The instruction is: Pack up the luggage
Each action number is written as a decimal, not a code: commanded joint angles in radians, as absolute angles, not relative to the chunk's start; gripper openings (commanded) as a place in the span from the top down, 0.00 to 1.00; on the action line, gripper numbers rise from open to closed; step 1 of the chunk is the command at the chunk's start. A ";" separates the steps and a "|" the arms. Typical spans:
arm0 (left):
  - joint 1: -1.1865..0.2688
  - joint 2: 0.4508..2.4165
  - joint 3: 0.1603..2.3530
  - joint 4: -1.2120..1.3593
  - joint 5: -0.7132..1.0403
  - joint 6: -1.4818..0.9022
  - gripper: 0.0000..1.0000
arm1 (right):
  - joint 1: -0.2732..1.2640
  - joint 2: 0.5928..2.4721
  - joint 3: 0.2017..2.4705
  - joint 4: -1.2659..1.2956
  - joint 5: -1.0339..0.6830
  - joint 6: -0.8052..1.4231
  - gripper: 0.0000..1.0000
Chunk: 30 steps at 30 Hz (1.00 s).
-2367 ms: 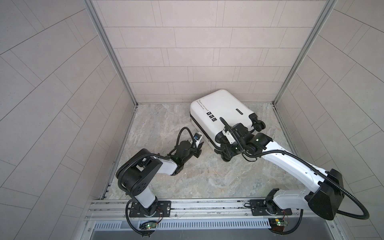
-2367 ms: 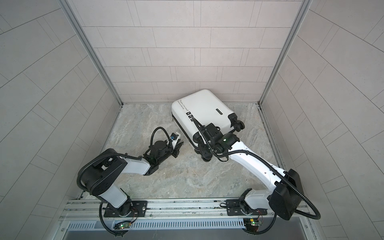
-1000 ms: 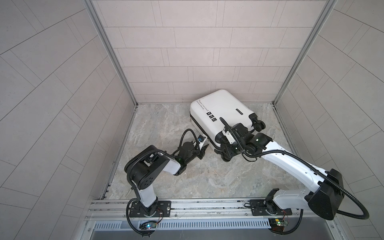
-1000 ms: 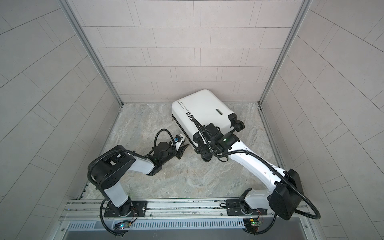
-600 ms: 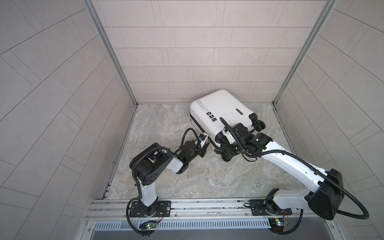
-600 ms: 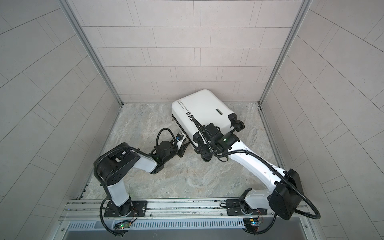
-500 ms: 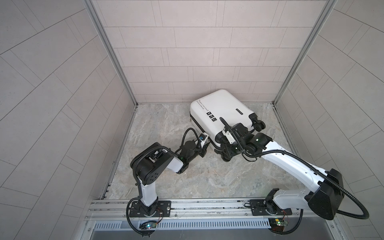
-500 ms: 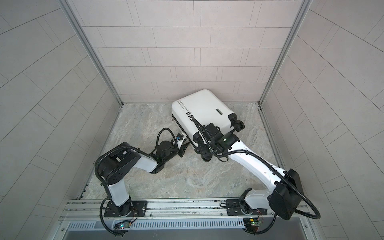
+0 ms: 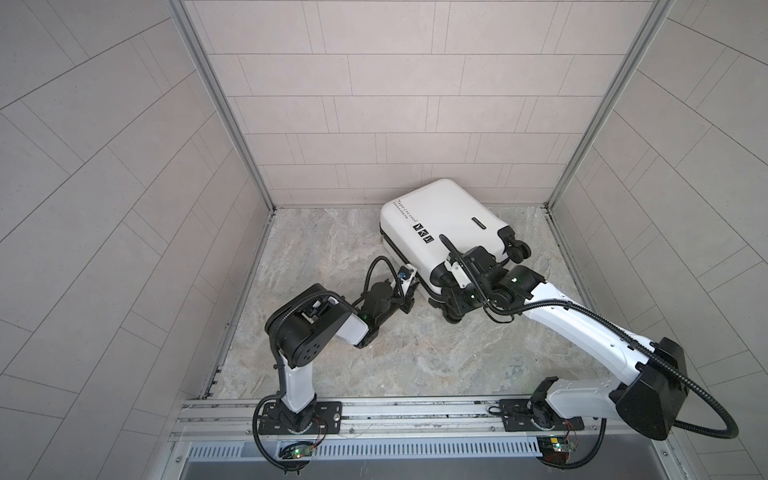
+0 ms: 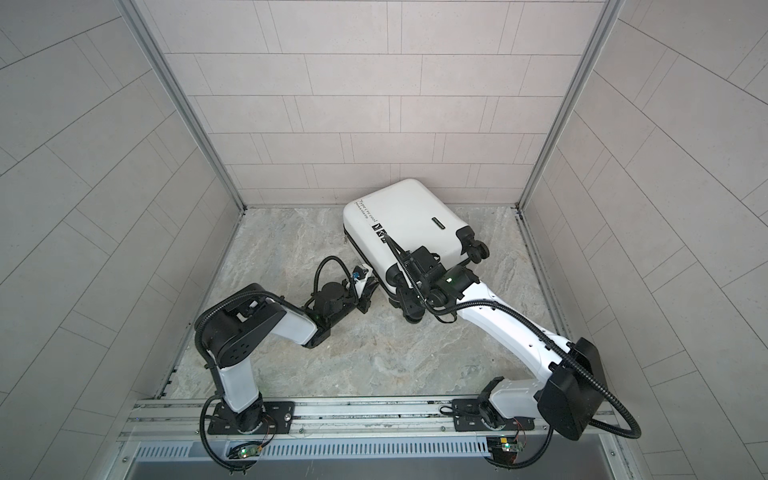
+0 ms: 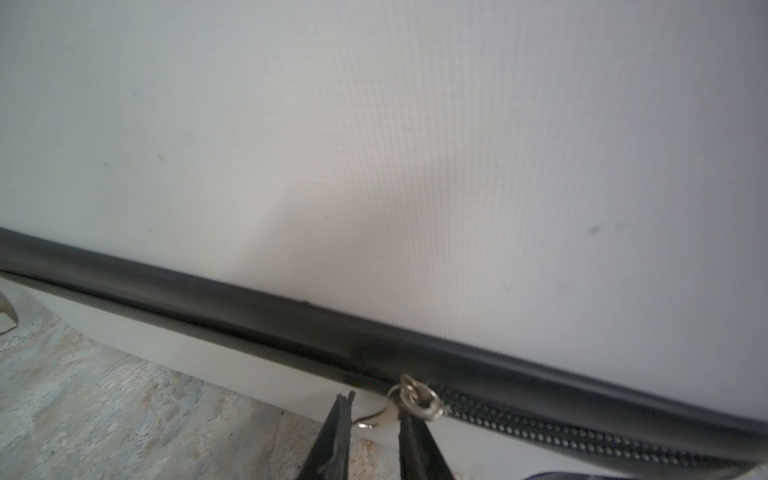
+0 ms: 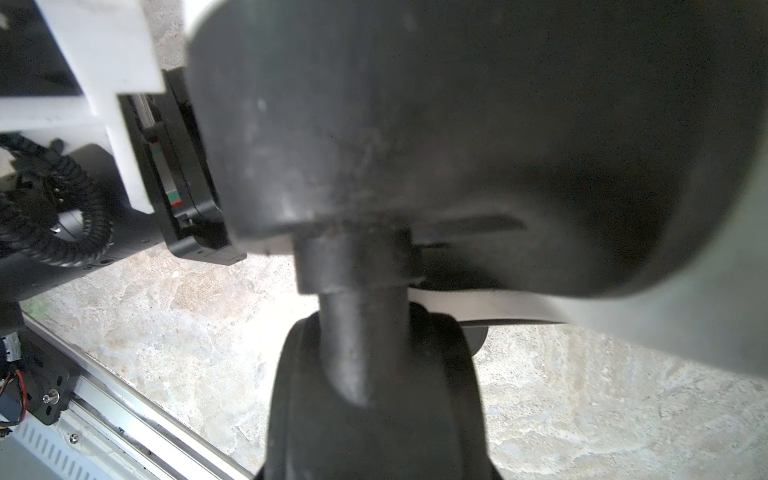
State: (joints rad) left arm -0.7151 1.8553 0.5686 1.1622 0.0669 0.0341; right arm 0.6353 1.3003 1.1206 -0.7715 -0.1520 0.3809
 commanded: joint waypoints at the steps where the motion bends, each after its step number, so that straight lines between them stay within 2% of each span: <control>1: -0.721 1.855 0.591 1.233 0.043 0.045 0.79 | 0.613 1.269 1.144 -0.749 -0.082 0.472 0.93; 18: -0.728 1.796 0.590 1.155 0.104 0.091 0.88 | 0.614 1.267 1.140 -0.747 -0.083 0.469 0.93; 30: -0.750 1.748 0.595 1.096 0.116 0.127 0.83 | 0.613 1.271 1.138 -0.743 -0.091 0.473 0.93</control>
State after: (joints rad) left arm -0.7341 1.7866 0.5686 1.0634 0.0902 0.1040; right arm 0.6338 1.3003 1.1206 -0.7712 -0.1547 0.3820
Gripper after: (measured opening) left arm 0.169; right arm 0.426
